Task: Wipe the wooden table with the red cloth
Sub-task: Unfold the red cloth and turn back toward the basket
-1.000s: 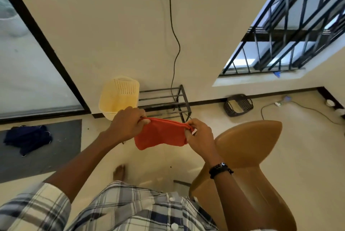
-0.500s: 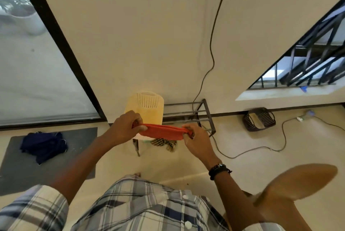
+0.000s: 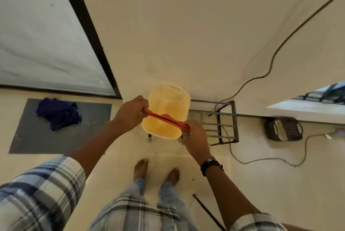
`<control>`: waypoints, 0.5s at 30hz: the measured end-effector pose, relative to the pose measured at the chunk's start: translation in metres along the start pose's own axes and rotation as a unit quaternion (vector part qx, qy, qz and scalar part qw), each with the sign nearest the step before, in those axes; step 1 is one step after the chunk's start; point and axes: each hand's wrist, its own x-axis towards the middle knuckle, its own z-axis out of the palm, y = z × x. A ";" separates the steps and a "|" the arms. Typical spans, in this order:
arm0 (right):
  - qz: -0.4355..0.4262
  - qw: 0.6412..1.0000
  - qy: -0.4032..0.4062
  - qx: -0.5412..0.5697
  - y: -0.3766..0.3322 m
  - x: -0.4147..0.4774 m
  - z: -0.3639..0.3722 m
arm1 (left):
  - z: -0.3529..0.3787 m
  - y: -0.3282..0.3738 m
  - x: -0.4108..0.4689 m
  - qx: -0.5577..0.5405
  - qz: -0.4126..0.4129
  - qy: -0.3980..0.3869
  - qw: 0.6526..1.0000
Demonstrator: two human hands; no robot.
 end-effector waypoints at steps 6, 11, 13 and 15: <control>0.051 0.997 -0.051 -0.002 0.041 0.055 0.038 | 0.037 -0.026 0.049 0.080 -0.008 -0.062 0.995; 0.020 0.999 0.024 -0.023 0.068 0.106 0.065 | 0.072 -0.037 0.107 0.265 0.008 -0.038 0.964; -0.014 0.997 0.029 -0.072 0.083 0.121 0.084 | 0.096 -0.050 0.122 0.346 0.052 -0.055 0.935; -0.065 0.974 0.006 -0.215 0.098 0.130 0.099 | 0.119 -0.063 0.130 0.403 0.103 -0.055 0.908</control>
